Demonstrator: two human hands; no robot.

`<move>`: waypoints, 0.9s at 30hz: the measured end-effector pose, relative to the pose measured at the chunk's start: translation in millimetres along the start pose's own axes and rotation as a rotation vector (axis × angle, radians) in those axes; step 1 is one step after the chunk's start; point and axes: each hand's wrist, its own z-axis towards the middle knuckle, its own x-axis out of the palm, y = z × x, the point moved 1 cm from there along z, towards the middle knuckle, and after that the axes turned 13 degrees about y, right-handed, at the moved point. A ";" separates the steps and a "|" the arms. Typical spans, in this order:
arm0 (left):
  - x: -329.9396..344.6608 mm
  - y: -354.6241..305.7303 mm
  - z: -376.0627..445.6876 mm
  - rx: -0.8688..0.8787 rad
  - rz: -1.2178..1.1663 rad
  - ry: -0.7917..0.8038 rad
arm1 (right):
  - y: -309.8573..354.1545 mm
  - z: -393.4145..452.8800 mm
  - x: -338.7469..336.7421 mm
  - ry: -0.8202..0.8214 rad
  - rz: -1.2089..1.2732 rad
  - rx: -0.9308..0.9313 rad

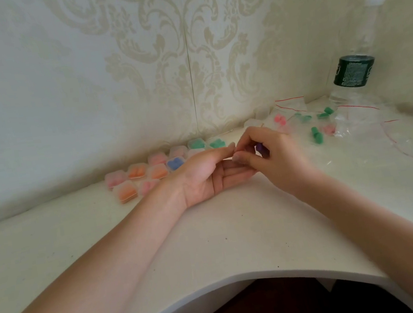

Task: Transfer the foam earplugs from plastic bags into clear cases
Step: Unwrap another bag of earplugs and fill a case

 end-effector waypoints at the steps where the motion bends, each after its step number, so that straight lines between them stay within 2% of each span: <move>1: -0.2 0.0 0.3 0.002 0.000 -0.006 | 1.8 -0.4 0.5 0.018 0.031 0.036; 6: -1.0 -0.8 -0.9 0.001 -0.042 -0.010 | 10.2 -1.6 -3.8 0.041 0.435 0.163; 9: -2.1 -1.5 -0.9 0.009 -0.087 -0.012 | 9.8 -1.0 -6.9 0.093 0.556 0.149; 13: -2.8 -1.0 0.7 0.014 -0.109 -0.040 | 4.7 1.0 -7.2 0.030 0.643 0.183; 17: -1.9 0.7 2.7 0.051 -0.050 -0.081 | -3.2 3.1 -6.6 -0.021 0.533 0.203; 21: 0.3 1.9 4.0 0.082 -0.015 -0.127 | -5.9 3.9 -6.3 -0.041 0.418 0.144; 24: 0.4 4.0 4.5 0.109 0.011 -0.157 | -4.8 1.7 -10.4 -0.046 0.174 0.129; 27: 1.5 4.2 4.1 0.123 0.032 -0.153 | -5.3 -2.0 -13.2 0.036 -0.098 0.078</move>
